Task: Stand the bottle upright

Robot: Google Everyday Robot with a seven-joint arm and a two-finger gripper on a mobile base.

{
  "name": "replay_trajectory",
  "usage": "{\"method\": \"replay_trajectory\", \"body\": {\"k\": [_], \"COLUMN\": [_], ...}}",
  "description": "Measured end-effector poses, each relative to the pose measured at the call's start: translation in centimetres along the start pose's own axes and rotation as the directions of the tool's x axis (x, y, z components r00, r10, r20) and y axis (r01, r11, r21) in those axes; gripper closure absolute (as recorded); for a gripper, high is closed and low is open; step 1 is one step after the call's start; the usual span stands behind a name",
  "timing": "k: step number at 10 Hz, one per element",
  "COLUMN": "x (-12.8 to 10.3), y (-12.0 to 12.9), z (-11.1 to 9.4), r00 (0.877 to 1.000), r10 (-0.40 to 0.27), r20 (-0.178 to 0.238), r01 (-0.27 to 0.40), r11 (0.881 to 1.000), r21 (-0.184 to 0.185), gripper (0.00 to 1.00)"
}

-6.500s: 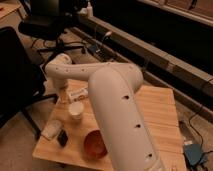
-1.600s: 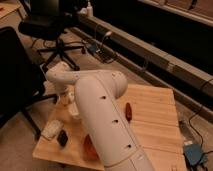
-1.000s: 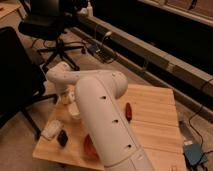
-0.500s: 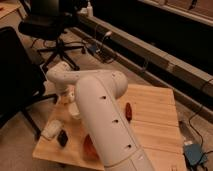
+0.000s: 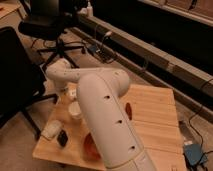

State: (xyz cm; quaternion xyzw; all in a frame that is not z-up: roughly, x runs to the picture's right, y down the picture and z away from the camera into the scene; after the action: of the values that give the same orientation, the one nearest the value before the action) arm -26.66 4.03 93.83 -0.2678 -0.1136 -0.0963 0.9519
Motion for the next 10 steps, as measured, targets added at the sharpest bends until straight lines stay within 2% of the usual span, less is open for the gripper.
{"method": "replay_trajectory", "body": {"k": [10], "x": [1.9], "y": [-0.9], "z": [-4.0], "r00": [0.998], "r10": [0.056], "r20": [0.016], "r01": [-0.057], "r11": [0.997], "r21": [0.060], "gripper": [0.72]}}
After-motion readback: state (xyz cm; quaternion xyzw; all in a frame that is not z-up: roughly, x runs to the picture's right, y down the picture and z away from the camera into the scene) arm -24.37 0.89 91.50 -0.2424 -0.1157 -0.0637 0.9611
